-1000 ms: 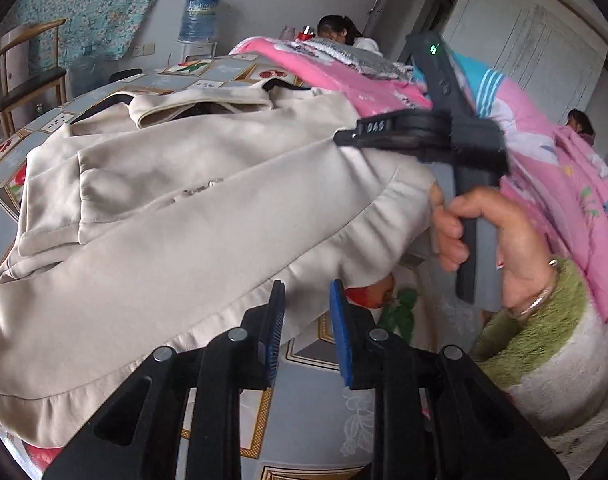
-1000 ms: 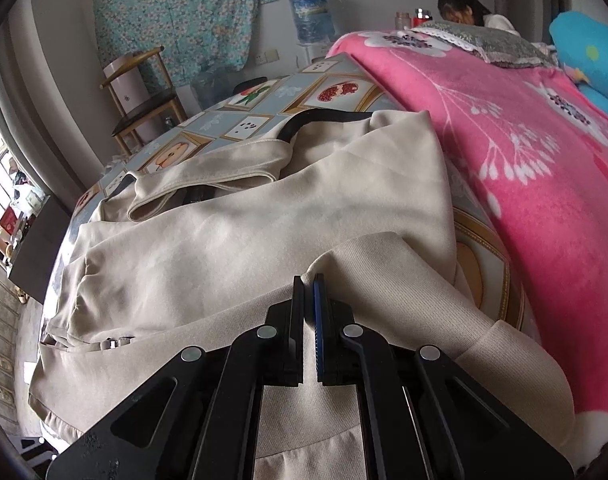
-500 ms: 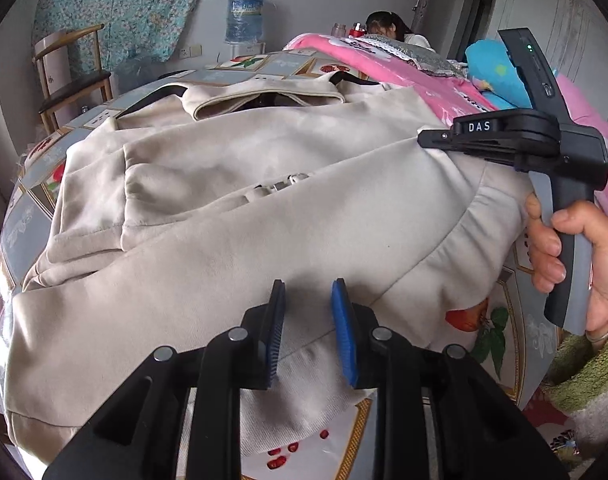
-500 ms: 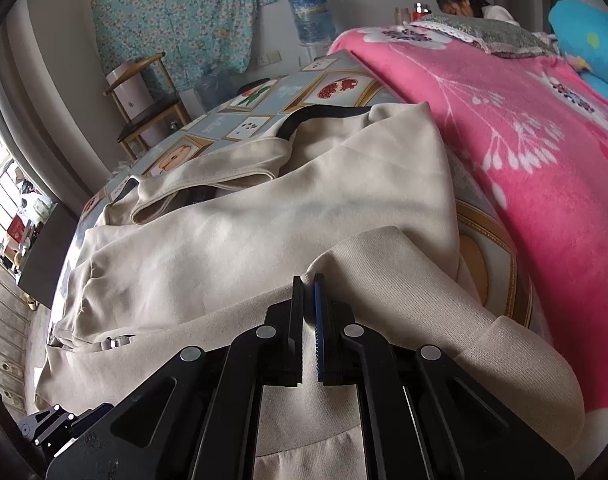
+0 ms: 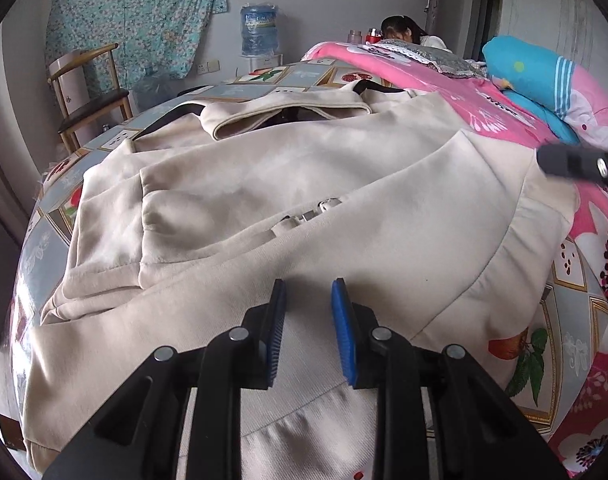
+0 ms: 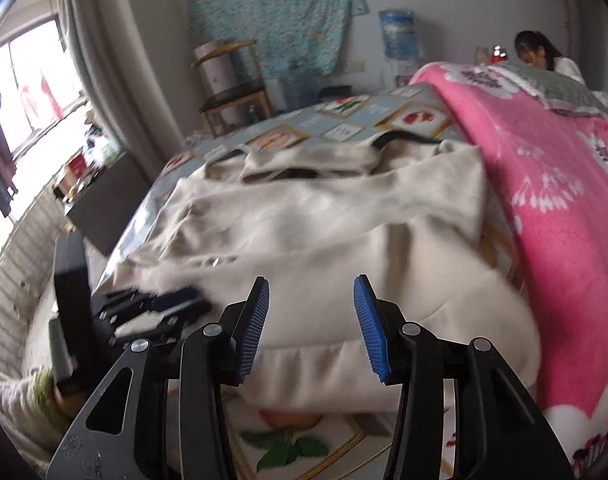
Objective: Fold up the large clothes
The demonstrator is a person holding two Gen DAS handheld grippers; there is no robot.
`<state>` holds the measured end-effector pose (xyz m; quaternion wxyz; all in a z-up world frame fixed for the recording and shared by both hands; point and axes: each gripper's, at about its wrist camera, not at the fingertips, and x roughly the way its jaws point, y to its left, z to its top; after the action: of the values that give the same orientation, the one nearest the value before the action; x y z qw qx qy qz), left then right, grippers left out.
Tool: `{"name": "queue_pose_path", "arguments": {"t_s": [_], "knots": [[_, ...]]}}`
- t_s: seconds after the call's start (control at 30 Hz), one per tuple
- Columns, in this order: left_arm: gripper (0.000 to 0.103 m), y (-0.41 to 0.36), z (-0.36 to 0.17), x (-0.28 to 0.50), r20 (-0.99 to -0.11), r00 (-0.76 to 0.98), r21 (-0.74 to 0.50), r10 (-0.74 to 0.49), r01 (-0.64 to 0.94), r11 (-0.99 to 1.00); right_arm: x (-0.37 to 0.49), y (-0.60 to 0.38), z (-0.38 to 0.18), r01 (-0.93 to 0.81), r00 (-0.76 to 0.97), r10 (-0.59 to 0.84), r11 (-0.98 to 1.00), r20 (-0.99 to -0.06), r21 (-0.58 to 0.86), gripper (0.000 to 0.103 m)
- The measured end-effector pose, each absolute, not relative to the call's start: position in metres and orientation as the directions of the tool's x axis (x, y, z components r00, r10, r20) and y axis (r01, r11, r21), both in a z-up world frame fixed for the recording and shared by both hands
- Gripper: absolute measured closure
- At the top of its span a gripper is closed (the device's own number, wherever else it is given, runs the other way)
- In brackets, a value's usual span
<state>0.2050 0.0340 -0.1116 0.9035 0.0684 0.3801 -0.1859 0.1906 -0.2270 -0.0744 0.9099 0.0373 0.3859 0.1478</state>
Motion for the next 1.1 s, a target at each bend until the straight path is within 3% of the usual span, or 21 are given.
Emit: {"name": "queue_pose_path", "arguments": {"t_s": [0.1,0.2,0.37,0.57,0.63,0.77,0.93,1.1], "knots": [[0.079,0.036,-0.111,0.208,-0.713,0.640,-0.034,-0.286,0.376,0.926,0.187,-0.201,-0.103,-0.293,0.556,0.336,0.935,-0.760,0.200,0.078],[0.081,0.040,-0.110,0.212,-0.715,0.632,-0.068,-0.299,0.363,0.929,0.202,-0.179,-0.129,-0.298,0.502,0.336,0.932,-0.797,0.204,0.083],[0.083,0.067,-0.096,0.208,-0.694,0.623,-0.170,-0.361,0.345,0.923,0.221,-0.165,-0.142,-0.259,0.515,0.279,0.952,-0.811,0.162,0.088],[0.083,0.091,-0.094,0.180,-0.705,0.549,-0.253,-0.449,0.397,0.882,0.225,-0.174,-0.142,-0.179,0.535,0.308,0.951,-0.787,0.251,0.090],[0.083,0.091,-0.108,0.179,-0.746,0.525,-0.232,-0.410,0.373,0.899,0.226,-0.178,-0.143,-0.139,0.539,0.325,0.944,-0.777,0.299,0.090],[0.082,0.094,-0.110,0.183,-0.737,0.569,-0.207,-0.366,0.326,0.923,0.221,-0.184,-0.133,-0.095,0.548,0.339,0.934,-0.765,0.345,0.089],[0.082,0.097,-0.111,0.195,-0.736,0.584,-0.198,-0.342,0.296,0.934,0.208,-0.169,-0.100,-0.182,0.604,0.325,0.945,-0.727,0.271,0.082],[0.082,0.096,-0.111,0.196,-0.740,0.589,-0.178,-0.327,0.297,0.938,0.225,-0.139,-0.122,-0.219,0.553,0.288,0.956,-0.782,0.197,0.071]]}}
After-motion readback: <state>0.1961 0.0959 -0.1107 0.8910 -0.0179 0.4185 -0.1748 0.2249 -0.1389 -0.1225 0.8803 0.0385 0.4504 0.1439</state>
